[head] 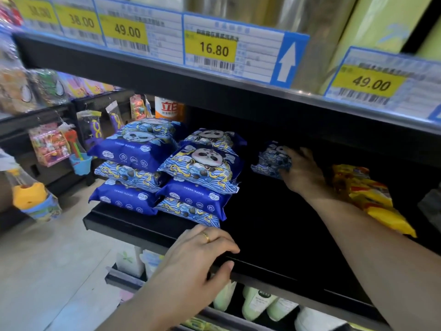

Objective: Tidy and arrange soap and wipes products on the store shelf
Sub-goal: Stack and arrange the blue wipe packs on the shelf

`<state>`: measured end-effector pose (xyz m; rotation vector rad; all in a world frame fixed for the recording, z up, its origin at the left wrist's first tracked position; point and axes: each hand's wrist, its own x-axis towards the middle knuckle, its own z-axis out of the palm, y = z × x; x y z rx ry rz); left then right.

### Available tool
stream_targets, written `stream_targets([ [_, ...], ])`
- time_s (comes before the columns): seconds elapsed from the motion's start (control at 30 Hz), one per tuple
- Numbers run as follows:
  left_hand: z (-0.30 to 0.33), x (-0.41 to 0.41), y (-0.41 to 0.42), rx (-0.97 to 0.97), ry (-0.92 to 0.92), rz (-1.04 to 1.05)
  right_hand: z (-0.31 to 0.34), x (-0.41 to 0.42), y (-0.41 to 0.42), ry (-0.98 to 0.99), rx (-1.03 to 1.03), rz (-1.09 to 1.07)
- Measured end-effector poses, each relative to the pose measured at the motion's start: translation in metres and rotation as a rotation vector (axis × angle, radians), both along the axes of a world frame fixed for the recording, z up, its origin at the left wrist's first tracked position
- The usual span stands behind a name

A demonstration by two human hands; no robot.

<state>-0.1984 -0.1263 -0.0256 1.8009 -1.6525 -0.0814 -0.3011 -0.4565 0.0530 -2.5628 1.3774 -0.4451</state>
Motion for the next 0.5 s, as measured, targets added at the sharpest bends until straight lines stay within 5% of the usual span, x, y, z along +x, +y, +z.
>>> stream_targets([
  [0.3,0.004,0.000,0.000,0.006,0.083,-0.004,-0.010,-0.002,0.036,-0.296,-0.187,-0.090],
  [0.5,0.024,0.000,0.004,-0.004,0.711,0.059,-0.021,-0.044,0.115,-0.522,-0.269,0.048],
])
